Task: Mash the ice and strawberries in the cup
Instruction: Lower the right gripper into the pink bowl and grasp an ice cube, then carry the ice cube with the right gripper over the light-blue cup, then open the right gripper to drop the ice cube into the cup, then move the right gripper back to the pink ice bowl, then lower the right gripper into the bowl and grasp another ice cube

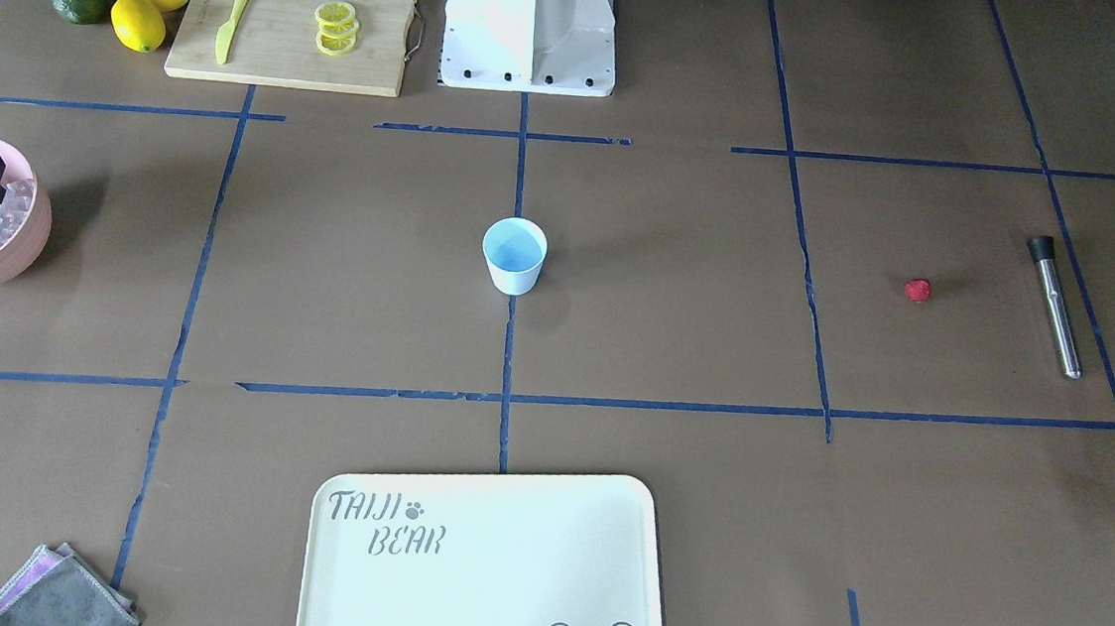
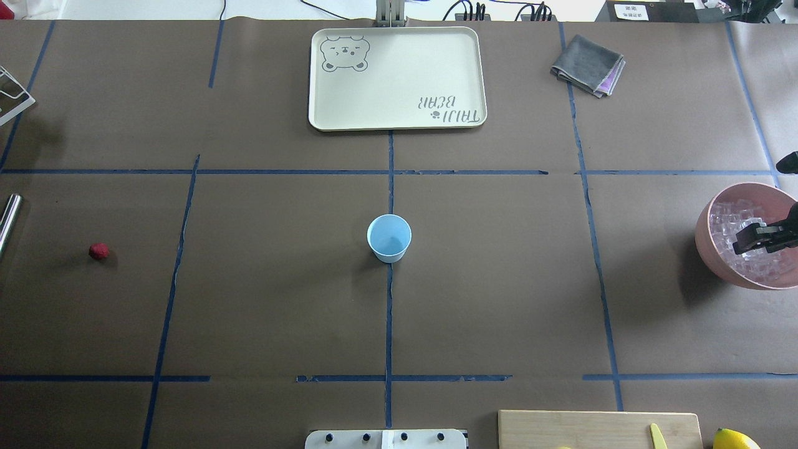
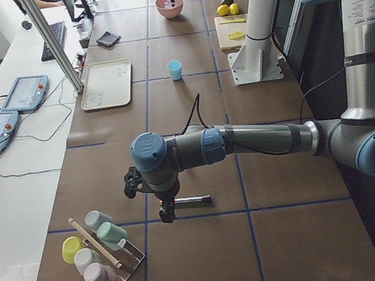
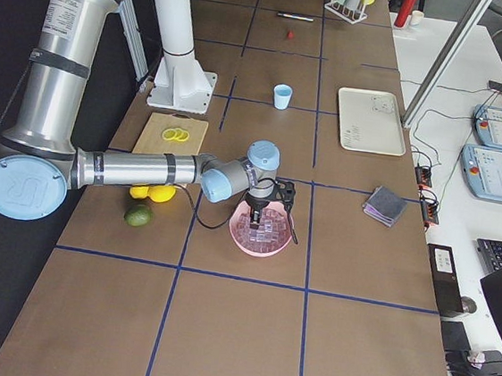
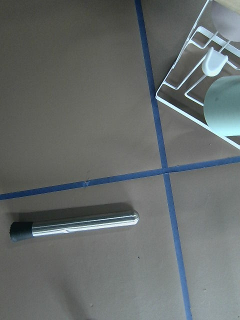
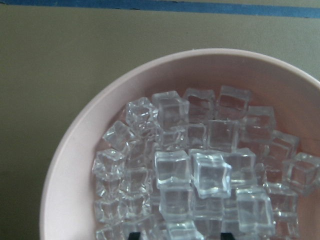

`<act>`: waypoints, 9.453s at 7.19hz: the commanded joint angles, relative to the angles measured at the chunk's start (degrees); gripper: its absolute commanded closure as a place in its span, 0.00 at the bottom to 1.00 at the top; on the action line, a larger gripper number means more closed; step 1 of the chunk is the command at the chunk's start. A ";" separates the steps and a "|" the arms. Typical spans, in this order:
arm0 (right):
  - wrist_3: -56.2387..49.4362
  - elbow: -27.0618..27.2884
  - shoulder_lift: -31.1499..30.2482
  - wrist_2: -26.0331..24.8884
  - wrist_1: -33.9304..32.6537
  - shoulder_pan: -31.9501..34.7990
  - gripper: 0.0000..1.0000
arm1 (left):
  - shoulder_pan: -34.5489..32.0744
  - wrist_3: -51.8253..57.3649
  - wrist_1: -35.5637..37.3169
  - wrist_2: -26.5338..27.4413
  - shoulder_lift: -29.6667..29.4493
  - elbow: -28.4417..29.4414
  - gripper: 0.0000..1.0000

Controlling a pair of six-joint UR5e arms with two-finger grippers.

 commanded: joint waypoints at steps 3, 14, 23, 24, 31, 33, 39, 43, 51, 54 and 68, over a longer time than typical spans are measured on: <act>-0.09 -0.79 0.09 0.19 0.08 -0.10 0.66 | 0.00 -0.03 -0.01 0.00 0.00 -0.31 0.00; 17.75 11.51 34.46 -4.34 -36.26 -9.70 1.00 | 0.00 -0.12 -0.01 -0.09 -0.18 -0.48 0.00; 43.33 -12.73 63.28 -23.45 -35.52 -32.62 1.00 | 0.00 -0.21 -0.01 0.00 -0.27 -1.54 0.00; 43.42 -13.27 63.54 -23.36 -35.43 -32.71 1.00 | 0.00 -0.21 -0.01 0.00 -0.18 -1.63 0.00; 42.72 -13.45 64.34 -23.45 -35.43 -32.62 0.66 | 0.00 -0.30 0.08 0.00 -0.27 -2.33 0.00; 42.63 -13.45 64.33 -23.36 -35.43 -32.62 0.49 | 0.09 -0.30 -0.01 0.00 -0.27 -2.42 0.00; 42.80 -13.36 64.16 -23.45 -34.64 -32.62 0.01 | 0.00 -2.49 0.08 0.00 -0.27 -4.09 0.00; 37.93 2.98 51.41 -19.00 -35.69 -24.75 0.01 | 0.00 -3.63 0.08 0.00 -0.62 -4.70 0.00; -7.81 18.83 5.67 -5.00 -20.57 3.75 0.01 | 0.00 -5.30 0.34 -0.09 -0.09 -7.25 0.00; -8.70 10.04 2.37 -2.44 -10.65 4.82 0.02 | 0.09 -5.30 0.34 -0.09 0.26 -7.25 0.00; -13.01 -1.14 3.60 -2.88 -10.47 4.20 0.26 | 0.09 -5.92 0.25 0.00 0.26 -7.78 0.00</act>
